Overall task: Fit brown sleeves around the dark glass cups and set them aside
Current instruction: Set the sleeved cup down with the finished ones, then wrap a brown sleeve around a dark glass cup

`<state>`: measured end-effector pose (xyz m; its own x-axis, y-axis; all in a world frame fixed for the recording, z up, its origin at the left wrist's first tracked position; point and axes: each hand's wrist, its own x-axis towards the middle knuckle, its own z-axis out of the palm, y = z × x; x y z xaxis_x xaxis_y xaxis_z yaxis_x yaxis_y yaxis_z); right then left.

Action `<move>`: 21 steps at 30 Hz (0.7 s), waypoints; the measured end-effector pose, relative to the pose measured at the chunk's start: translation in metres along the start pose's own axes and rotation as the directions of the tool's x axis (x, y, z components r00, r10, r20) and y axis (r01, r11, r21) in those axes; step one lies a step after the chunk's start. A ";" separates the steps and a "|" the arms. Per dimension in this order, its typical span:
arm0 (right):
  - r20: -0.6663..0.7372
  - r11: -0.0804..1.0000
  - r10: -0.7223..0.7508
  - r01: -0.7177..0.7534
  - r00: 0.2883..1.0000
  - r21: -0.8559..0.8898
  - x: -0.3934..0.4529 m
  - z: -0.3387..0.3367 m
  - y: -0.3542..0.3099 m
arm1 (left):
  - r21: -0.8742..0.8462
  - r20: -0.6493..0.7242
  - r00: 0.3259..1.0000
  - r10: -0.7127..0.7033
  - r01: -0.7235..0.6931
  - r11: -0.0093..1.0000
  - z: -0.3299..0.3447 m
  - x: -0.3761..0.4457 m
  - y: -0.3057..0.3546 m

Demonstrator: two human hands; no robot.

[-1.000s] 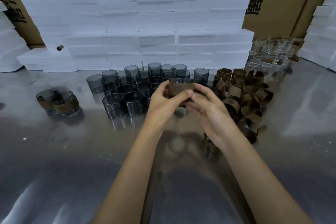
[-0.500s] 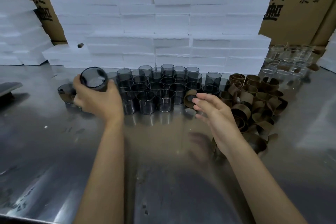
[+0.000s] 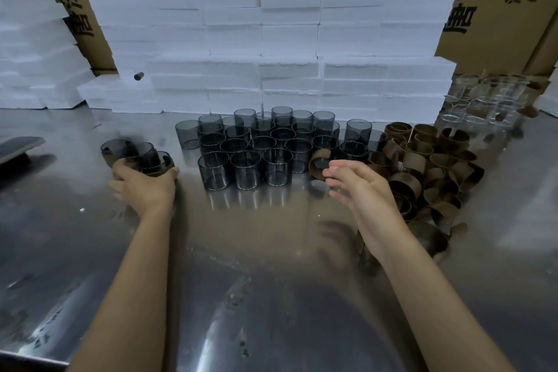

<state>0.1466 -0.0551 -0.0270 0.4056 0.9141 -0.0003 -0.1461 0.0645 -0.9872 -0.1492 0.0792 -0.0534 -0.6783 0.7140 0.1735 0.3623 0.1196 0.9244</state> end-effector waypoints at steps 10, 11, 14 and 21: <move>-0.008 1.000 0.011 -0.011 1.000 0.024 0.001 0.000 -0.003 | -0.041 0.419 0.829 0.371 -0.391 0.919 0.010 -0.030 0.013; -0.012 0.999 0.017 -0.017 1.000 0.030 0.001 0.000 -0.003 | -0.035 0.467 0.813 0.348 -0.376 0.926 0.012 -0.033 0.013; -0.009 0.999 0.033 -0.033 0.999 0.039 0.000 0.001 -0.003 | -0.037 0.552 0.773 0.314 -0.353 0.935 0.016 -0.038 0.011; -0.012 0.997 0.037 -0.036 0.999 0.069 0.002 0.000 -0.002 | -0.126 0.295 0.864 0.408 -0.388 0.913 0.007 -0.044 0.018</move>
<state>0.1473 -0.0533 -0.0252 0.4103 0.9111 -0.0390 -0.2223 0.0585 -0.9732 -0.1081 0.0545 -0.0470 -0.2500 0.8691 0.4267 0.5129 -0.2549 0.8197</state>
